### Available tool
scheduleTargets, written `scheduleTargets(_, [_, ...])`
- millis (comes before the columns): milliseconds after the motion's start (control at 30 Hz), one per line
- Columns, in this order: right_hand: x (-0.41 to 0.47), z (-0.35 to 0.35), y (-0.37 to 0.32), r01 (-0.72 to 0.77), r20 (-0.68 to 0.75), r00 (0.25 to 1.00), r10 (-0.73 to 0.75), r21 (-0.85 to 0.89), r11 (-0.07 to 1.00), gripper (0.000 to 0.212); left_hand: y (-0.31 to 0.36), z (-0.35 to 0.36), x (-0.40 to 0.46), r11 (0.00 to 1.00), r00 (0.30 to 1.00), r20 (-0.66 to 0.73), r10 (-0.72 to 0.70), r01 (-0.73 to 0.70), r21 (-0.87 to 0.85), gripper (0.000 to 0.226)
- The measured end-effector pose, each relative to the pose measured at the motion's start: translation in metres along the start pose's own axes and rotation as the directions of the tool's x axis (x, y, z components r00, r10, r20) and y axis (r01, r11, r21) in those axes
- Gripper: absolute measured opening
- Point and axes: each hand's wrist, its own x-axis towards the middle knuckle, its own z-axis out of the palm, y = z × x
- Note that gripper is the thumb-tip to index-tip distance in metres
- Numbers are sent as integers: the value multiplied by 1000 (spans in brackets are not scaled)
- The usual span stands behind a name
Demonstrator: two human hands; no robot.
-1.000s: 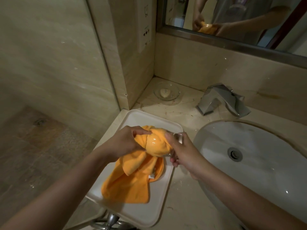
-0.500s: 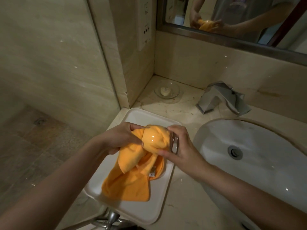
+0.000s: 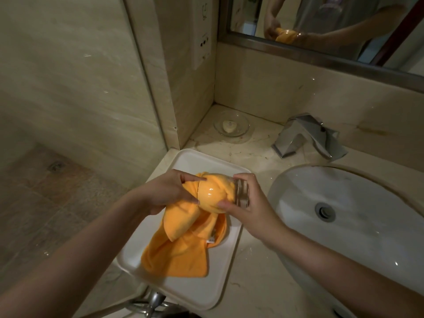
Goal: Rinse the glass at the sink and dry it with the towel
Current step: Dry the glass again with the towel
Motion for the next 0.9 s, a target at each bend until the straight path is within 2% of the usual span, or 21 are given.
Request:
scheduleTargets(100, [4,-4,6,295,47,955,-292,-204,933,64,-1,-8,2,998,998,59,-24,28,-54,34])
scheduleTargets(167, [10,-6,13,492,102,867,-489,-336,803,66,-2,-11,3,997,995,91,-29,35,-65,35])
scheduleTargets(233, [16,-8,17,574,144,805,-575,-433,695,63,-4,-14,5,995,992,118,-34,45,-89,37])
scheduleTargets(267, [17,-8,18,578,152,801,-578,-447,683,63,-4,-15,5,993,992,125,-36,49,-106,37])
scheduleTargets(333, [17,-8,10,479,149,875,-460,-389,786,65,-5,-19,6,990,991,130,-30,48,-133,39])
scheduleTargets(400, [16,-8,-5,245,139,966,-216,-244,938,58,-4,-21,5,989,991,131,-10,29,-145,36])
scheduleTargets(433, [16,-9,-13,103,148,986,-79,-162,981,56,-2,-21,4,989,991,134,3,16,-144,33])
scheduleTargets(500, [19,-14,-20,-155,179,971,161,-44,987,61,0,-20,3,993,990,137,22,-6,-119,31])
scheduleTargets(567, [22,-19,-24,-302,222,929,295,-2,953,70,-1,-18,3,995,989,143,34,-21,-94,34])
scheduleTargets(633, [20,-21,-23,-296,231,929,288,0,955,54,-3,-17,3,997,988,153,37,-27,-67,37])
scheduleTargets(700, [16,-23,-21,-211,199,956,215,-44,977,46,-3,-18,4,998,986,161,38,-28,-62,39])
scheduleTargets(800, [13,-23,-11,-47,160,984,82,-207,977,58,-2,-19,6,998,975,219,24,-10,-64,55])
scheduleTargets(900, [13,-20,-7,189,185,974,-131,-344,920,68,-6,-23,9,995,970,241,18,7,-103,67])
